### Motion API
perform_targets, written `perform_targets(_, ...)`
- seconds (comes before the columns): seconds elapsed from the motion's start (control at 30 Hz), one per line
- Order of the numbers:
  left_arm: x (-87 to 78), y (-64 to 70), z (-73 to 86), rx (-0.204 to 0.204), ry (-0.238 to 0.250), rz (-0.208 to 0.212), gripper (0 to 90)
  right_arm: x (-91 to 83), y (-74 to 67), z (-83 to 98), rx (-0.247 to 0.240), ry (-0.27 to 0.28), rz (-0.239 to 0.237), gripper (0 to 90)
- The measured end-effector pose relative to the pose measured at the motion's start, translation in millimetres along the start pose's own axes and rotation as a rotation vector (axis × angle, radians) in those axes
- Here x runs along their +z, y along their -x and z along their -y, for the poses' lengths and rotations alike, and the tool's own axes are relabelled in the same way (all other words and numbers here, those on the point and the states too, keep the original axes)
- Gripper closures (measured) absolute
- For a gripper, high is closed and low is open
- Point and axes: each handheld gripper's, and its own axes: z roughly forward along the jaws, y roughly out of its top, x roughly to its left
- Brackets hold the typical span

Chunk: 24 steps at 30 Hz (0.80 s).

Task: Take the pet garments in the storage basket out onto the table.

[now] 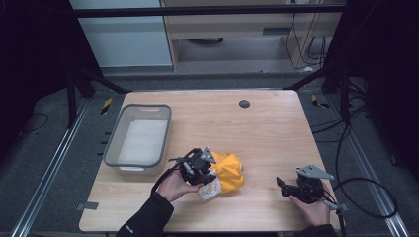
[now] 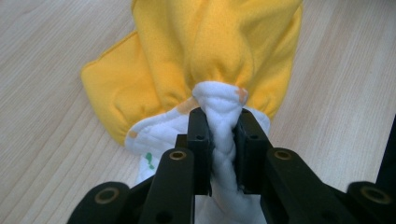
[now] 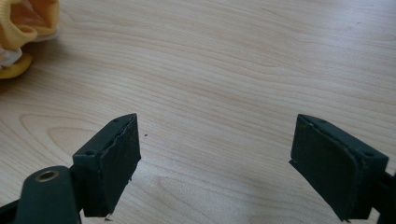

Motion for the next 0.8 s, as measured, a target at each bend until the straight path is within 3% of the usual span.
perform_targets(0.33, 9.2, 2.0, 1.9, 0.001, -0.014, 0.004, 69.1, 0.3, 0.1, 0.1, -0.004, 0.000, 0.003, 15.2)
perform_targets(0.5, 8.4, 2.4, 3.7, -0.008, -0.008, -0.005, 58.1, 0.3, 0.1, 0.2, -0.004, 0.000, 0.004, 14.9)
perform_targets(0.8, -3.5, 0.7, 11.7, -0.035, 0.068, -0.021, 36.3, 0.0, -0.2, 0.1, 0.003, -0.002, 0.002, 14.6)
